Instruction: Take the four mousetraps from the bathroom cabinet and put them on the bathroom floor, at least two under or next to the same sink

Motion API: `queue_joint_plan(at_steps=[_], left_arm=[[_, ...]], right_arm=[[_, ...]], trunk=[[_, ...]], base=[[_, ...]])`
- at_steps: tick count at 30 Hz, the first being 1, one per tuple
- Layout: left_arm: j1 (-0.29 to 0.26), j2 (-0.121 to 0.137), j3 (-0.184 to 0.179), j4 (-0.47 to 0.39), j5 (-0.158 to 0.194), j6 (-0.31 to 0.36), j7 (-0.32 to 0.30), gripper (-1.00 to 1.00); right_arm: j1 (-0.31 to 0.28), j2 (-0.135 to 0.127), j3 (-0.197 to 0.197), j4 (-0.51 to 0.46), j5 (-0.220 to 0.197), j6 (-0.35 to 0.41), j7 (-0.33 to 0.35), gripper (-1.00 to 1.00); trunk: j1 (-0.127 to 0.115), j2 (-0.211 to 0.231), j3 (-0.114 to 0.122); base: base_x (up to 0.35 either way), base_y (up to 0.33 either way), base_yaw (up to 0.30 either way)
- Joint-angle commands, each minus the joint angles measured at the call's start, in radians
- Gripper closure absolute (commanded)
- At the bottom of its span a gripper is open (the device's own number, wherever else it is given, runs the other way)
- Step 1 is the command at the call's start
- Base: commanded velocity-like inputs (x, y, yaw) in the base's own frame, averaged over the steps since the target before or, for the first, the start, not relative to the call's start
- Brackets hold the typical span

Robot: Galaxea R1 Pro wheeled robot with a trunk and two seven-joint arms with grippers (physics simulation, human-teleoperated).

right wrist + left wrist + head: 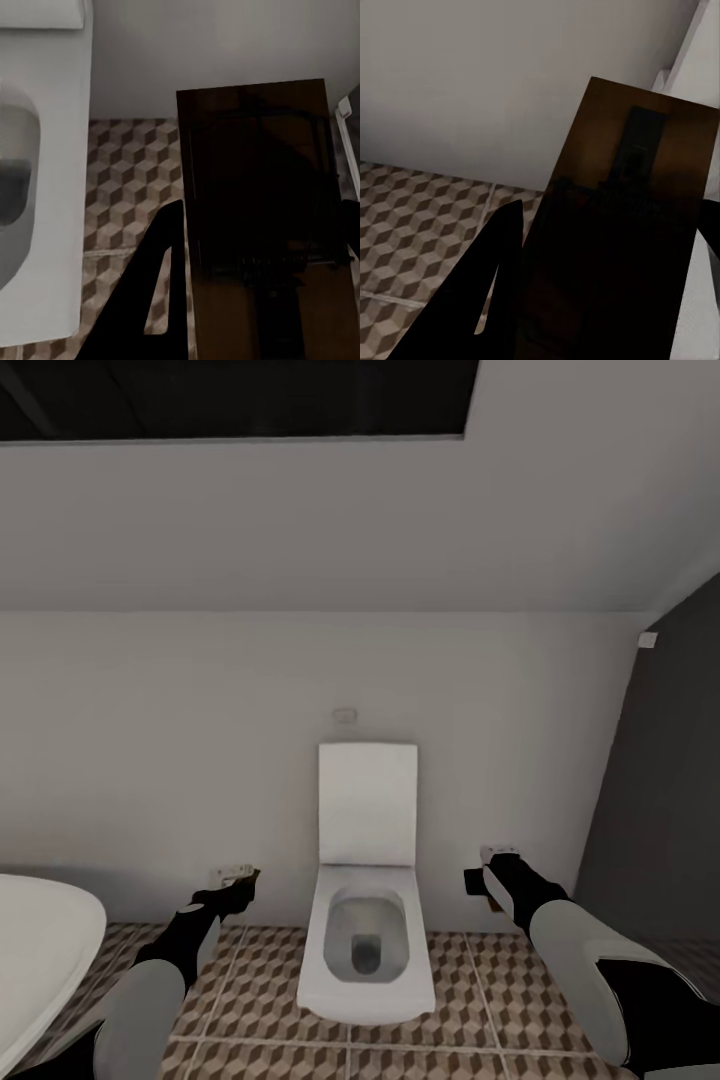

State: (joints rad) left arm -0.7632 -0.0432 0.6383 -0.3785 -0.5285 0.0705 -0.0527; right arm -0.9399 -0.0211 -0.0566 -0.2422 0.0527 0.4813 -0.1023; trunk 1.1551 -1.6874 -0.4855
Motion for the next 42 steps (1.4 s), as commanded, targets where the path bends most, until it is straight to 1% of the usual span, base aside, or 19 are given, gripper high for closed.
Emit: queue_joint_plan(at_steps=[1, 19, 28, 42], left_arm=[[-0.001, -0.001, 0.008, -0.003, -0.009, 0.005, -0.004, 1.00], [-0.001, -0.001, 0.006, -0.003, -0.014, 0.005, -0.004, 1.00], [-0.001, -0.001, 0.006, -0.003, -0.014, 0.005, -0.004, 1.00], [-0.001, -0.001, 0.006, -0.004, -0.014, 0.005, -0.004, 1.00]], right_arm=[[0.000, 0.001, -0.006, -0.002, 0.004, 0.005, 0.001, 1.00], [0.000, -0.001, -0.006, -0.002, 0.004, 0.005, 0.000, 1.00], [0.000, -0.001, -0.006, -0.002, 0.004, 0.005, 0.000, 1.00], [0.000, 0.000, -0.006, -0.002, 0.004, 0.005, -0.001, 1.00]], trunk=[[0.000, -0.001, -0.001], [0.000, -0.001, -0.001], [0.000, -0.001, -0.001], [0.000, -0.001, -0.001]], base=[[0.192, 0.001, 0.000], [0.291, 0.000, 0.000], [0.239, 0.000, 0.000], [0.038, 0.000, 0.000]])
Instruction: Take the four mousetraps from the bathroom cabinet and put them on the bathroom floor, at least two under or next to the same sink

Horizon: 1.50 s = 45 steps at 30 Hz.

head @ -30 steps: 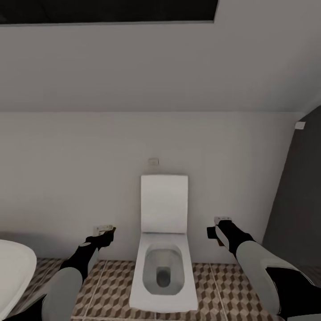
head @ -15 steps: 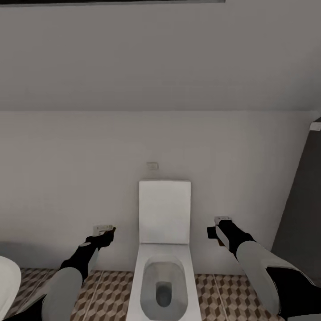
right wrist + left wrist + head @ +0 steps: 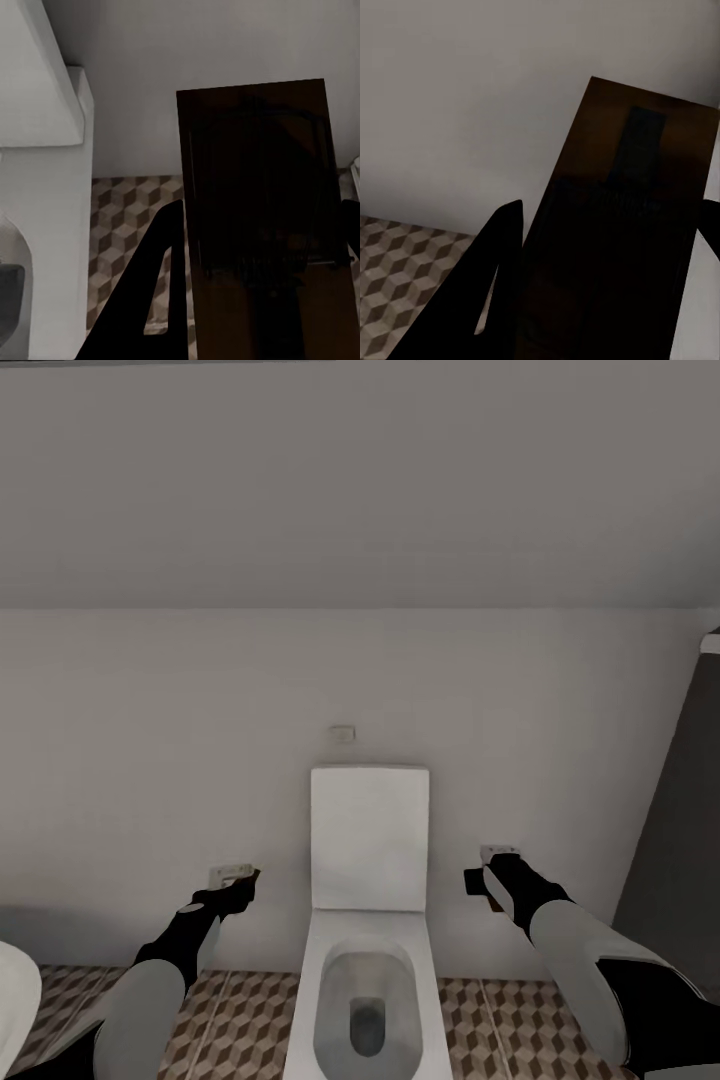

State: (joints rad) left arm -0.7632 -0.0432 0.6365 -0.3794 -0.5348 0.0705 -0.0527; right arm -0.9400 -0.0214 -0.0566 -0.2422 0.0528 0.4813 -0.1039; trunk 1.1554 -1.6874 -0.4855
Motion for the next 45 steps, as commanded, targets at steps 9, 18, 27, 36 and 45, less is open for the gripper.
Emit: queue_joint_plan(at_steps=[9, 18, 27, 36, 45], left_arm=[[-0.001, -0.002, 0.008, -0.003, -0.010, 0.005, -0.005, 1.00], [-0.001, -0.018, 0.011, 0.002, -0.011, 0.006, -0.005, 1.00], [-0.001, -0.055, 0.012, -0.007, -0.009, 0.012, -0.005, 1.00], [-0.001, -0.057, 0.021, -0.008, 0.001, 0.016, 0.027, 1.00], [-0.001, -0.058, 0.015, -0.016, 0.002, 0.008, 0.078, 1.00]], right_arm=[[0.000, 0.000, -0.006, -0.002, 0.004, 0.005, 0.005, 1.00], [0.000, -0.005, -0.007, -0.002, 0.004, 0.007, 0.007, 1.00], [0.000, -0.004, -0.005, -0.002, 0.005, 0.005, 0.002, 1.00], [0.000, -0.004, -0.005, -0.002, 0.005, 0.005, 0.001, 1.00], [0.000, -0.002, -0.005, -0.002, 0.005, 0.006, 0.001, 1.00]], trunk=[[0.000, -0.001, -0.001], [0.000, -0.001, -0.001], [0.000, -0.001, -0.001], [0.000, -0.001, -0.001], [0.034, -0.064, -0.029]], base=[[0.000, 0.000, 0.000], [0.000, 0.000, 0.000], [0.000, 0.000, 0.000], [0.000, 0.000, 0.000], [0.000, 0.000, 0.000]])
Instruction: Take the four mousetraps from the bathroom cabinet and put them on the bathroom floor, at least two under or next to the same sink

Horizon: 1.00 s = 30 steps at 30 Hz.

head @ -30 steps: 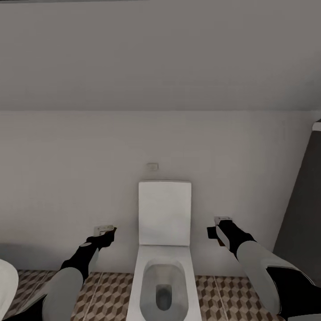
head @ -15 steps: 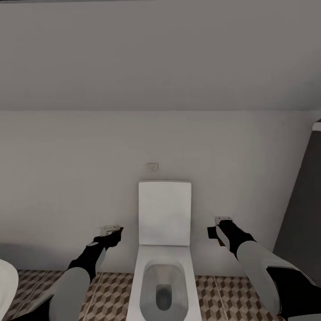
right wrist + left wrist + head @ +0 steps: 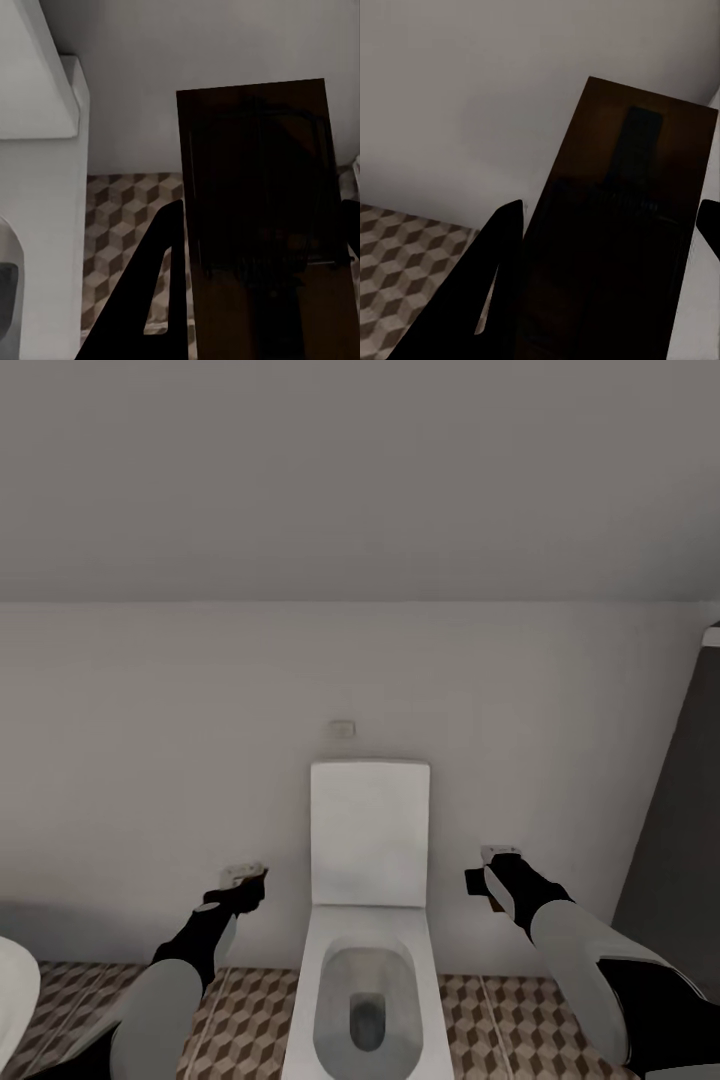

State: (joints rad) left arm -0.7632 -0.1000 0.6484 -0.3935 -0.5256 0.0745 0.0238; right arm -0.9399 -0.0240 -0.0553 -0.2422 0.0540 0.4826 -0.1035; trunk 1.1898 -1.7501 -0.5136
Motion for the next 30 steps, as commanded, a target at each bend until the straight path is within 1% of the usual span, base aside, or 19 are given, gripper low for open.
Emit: queue_joint_plan(at_steps=[1, 24, 30], left_arm=[[-0.001, -0.001, 0.004, -0.003, -0.007, 0.004, 0.003, 1.00], [-0.001, 0.003, 0.008, -0.004, -0.007, 0.010, 0.004, 1.00], [-0.001, 0.004, 0.008, -0.002, -0.007, 0.011, 0.005, 1.00]], right_arm=[[0.000, 0.001, -0.006, -0.002, 0.004, 0.005, 0.001, 1.00], [0.000, 0.005, -0.008, -0.002, 0.004, 0.005, 0.004, 1.00], [0.000, 0.004, -0.010, -0.002, 0.005, -0.002, -0.005, 1.00]], trunk=[[0.004, -0.008, -0.004], [0.092, -0.169, -0.076], [0.115, -0.211, -0.095]], base=[[0.000, 0.000, 0.000], [0.000, 0.000, 0.000], [0.000, 0.000, 0.000]])
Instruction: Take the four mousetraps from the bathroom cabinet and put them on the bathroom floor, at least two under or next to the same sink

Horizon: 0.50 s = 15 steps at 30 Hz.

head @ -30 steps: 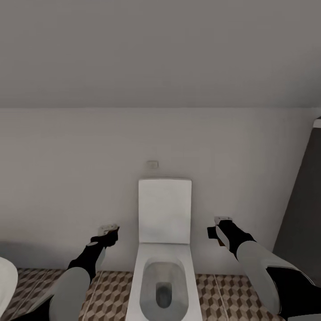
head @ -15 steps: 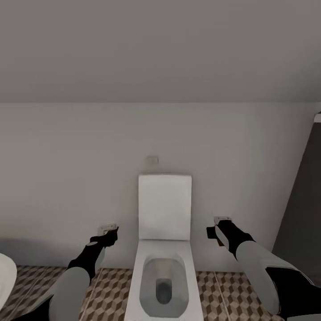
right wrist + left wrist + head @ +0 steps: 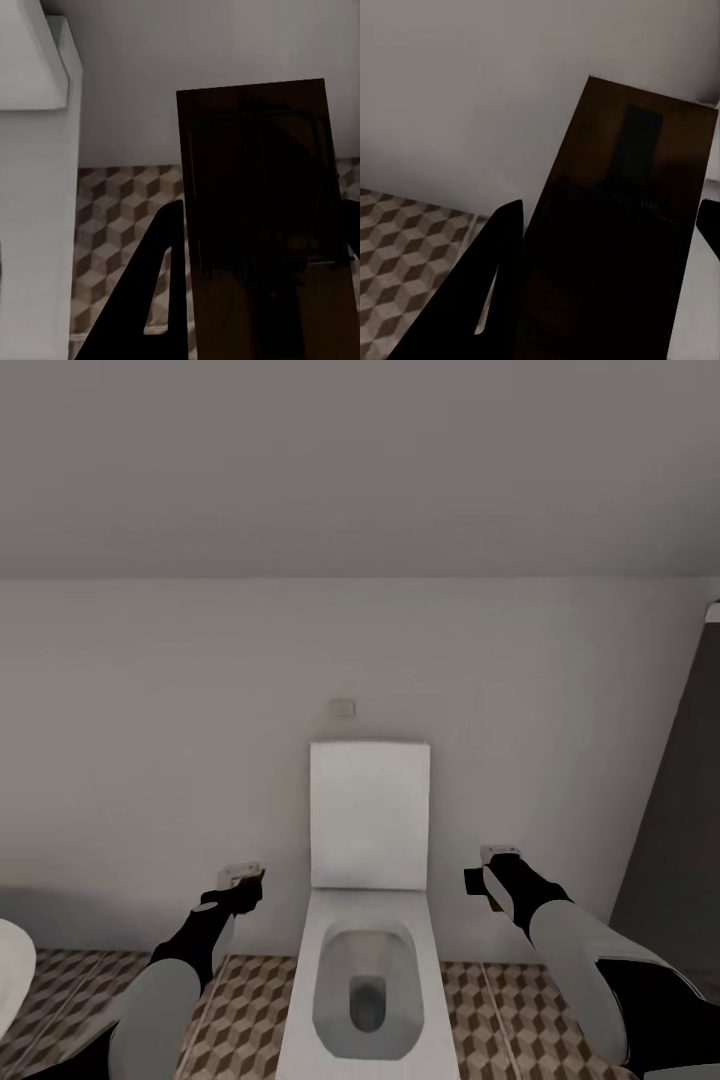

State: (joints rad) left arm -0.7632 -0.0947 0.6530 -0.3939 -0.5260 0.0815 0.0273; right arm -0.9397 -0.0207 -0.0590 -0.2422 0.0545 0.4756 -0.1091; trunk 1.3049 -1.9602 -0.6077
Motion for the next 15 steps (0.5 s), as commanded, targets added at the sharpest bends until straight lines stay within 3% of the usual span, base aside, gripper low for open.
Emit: queue_joint_plan(at_steps=[1, 11, 15], left_arm=[[-0.001, -0.001, 0.004, -0.001, -0.007, 0.004, 0.002, 1.00], [-0.001, 0.008, 0.005, 0.012, -0.009, 0.011, 0.004, 1.00], [-0.001, 0.039, 0.004, 0.026, -0.009, 0.013, 0.003, 1.00]], right_arm=[[0.000, 0.001, -0.007, -0.002, 0.004, 0.004, 0.000, 1.00], [0.000, 0.002, -0.007, 0.034, 0.000, -0.118, -0.003, 1.00], [-0.001, 0.002, -0.007, 0.110, -0.001, -0.213, -0.003, 1.00]], trunk=[[0.004, -0.008, -0.004], [0.042, -0.078, -0.036], [0.057, -0.106, -0.048]], base=[[0.000, 0.000, 0.000], [0.000, 0.000, 0.000], [0.000, 0.000, 0.000]])
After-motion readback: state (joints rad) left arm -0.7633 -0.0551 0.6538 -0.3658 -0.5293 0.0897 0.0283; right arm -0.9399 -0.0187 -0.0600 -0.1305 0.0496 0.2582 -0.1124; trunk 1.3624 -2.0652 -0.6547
